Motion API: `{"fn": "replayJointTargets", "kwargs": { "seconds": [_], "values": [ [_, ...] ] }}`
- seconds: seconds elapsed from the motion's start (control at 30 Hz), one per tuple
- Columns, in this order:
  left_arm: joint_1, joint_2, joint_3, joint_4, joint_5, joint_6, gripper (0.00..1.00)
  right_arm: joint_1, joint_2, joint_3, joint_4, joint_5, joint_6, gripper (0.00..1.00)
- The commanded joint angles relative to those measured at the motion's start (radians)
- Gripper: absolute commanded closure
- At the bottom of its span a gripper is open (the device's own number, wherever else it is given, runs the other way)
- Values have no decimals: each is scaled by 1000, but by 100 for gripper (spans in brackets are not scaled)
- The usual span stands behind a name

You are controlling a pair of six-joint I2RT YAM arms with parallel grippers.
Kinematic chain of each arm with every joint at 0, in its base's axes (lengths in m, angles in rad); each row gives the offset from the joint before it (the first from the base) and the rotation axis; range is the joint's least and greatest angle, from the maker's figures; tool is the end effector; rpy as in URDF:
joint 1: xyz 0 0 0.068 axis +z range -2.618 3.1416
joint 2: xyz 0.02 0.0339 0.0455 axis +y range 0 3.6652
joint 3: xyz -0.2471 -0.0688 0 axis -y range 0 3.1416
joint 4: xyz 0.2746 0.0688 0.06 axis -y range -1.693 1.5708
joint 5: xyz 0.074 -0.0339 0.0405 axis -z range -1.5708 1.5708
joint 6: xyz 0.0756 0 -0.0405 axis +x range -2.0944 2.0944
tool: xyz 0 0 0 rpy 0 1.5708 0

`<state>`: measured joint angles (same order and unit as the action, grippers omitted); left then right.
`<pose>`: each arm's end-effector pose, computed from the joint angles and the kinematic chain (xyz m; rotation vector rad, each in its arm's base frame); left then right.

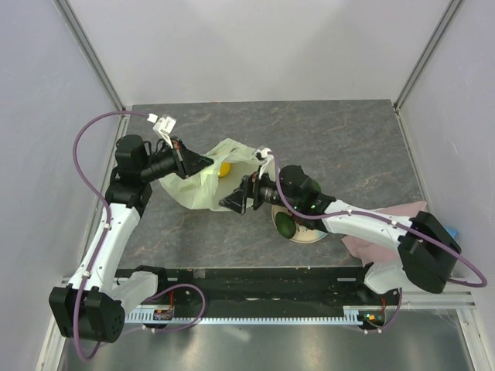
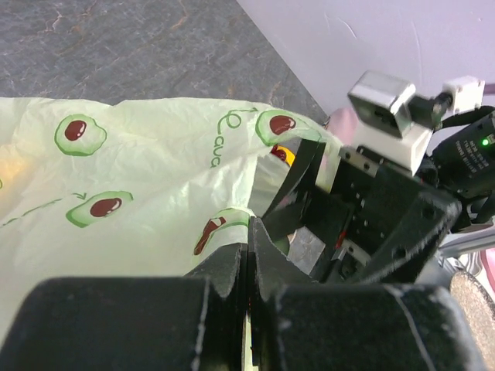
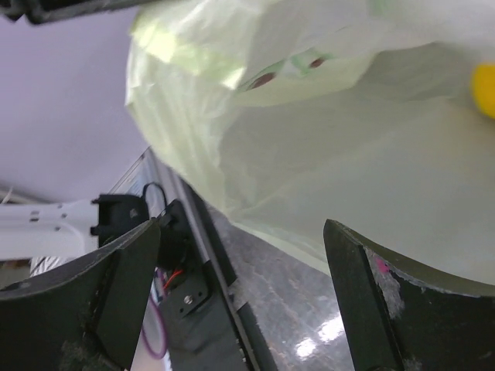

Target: Place the fruits into the plastic bag

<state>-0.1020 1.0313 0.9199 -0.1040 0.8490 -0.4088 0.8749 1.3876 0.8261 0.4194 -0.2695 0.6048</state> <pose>0.2864 -0.0864 0.3281 0.3593 1.8144 -1.1136 0.2312 0.3082 0.2402 -0.4732 1.8373 1.2902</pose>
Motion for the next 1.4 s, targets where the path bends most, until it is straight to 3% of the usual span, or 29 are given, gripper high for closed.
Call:
{"fn": "replayJointTargets", "kwargs": {
  "seconds": [0.0,0.3,0.47,0.53,0.73,0.77,0.87,1.0,1.17,1.37],
  "values": [
    [4,1,16,0,-10,41,98,61,83,103,58,-236,-58,6],
    [7,-8,25,-32,-44,59,98,119,105,169,-13,-401,-80,6],
    [7,-5,25,-34,-53,61,98,119,-7,188,-227,-320,-184,7],
    [8,-5,27,-36,-53,61,99,119,-88,177,-287,-208,-241,7],
    [8,-10,25,-42,-64,64,98,95,-327,131,-445,353,-301,6],
    [8,-8,27,-43,-67,65,99,95,-355,127,-483,571,-290,2],
    [8,-10,27,-45,-71,67,98,84,-439,125,-586,981,-241,2],
    [8,-8,30,-51,-74,67,98,38,-510,111,-685,1177,-152,2],
    [8,-8,27,-51,-77,65,98,-174,-470,149,-908,1040,-34,2],
    [8,-11,25,-51,-79,65,98,-401,-427,59,-930,793,73,2]
  ]
}}
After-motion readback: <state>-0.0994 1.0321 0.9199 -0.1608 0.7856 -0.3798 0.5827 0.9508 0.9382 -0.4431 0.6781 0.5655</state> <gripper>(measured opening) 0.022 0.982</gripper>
